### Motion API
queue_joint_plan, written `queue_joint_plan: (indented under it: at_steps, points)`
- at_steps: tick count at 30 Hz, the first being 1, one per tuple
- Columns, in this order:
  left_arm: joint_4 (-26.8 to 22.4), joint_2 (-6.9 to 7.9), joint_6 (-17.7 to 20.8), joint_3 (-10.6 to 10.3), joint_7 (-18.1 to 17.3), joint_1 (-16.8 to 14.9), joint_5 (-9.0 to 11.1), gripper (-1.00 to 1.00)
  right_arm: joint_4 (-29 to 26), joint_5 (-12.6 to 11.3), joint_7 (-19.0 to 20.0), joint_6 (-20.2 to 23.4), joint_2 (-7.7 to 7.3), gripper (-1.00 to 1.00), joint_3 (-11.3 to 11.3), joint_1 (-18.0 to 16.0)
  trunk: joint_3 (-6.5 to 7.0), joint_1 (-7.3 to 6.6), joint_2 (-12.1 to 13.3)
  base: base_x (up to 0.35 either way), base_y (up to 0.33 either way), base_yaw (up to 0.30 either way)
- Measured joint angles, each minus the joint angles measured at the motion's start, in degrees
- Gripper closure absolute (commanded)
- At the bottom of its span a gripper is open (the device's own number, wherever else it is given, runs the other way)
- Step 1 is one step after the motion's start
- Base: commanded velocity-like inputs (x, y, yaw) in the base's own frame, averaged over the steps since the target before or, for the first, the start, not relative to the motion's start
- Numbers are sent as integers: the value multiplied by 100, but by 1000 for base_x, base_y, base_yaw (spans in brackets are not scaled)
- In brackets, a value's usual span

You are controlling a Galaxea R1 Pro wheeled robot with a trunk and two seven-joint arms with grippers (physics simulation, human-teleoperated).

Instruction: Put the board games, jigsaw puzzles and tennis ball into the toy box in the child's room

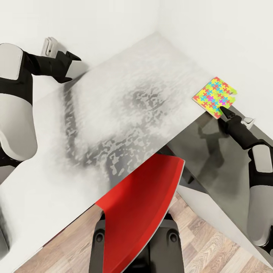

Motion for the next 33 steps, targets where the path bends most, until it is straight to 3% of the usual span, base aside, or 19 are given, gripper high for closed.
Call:
queue_joint_plan:
  at_steps: [33]
  points:
    - [-21, -1, 0, -4, -1, 0, -1, -100, -3, -49, 6, 9, 42, -100, -7, 7, 0, 0, -1, 0, 0, 50]
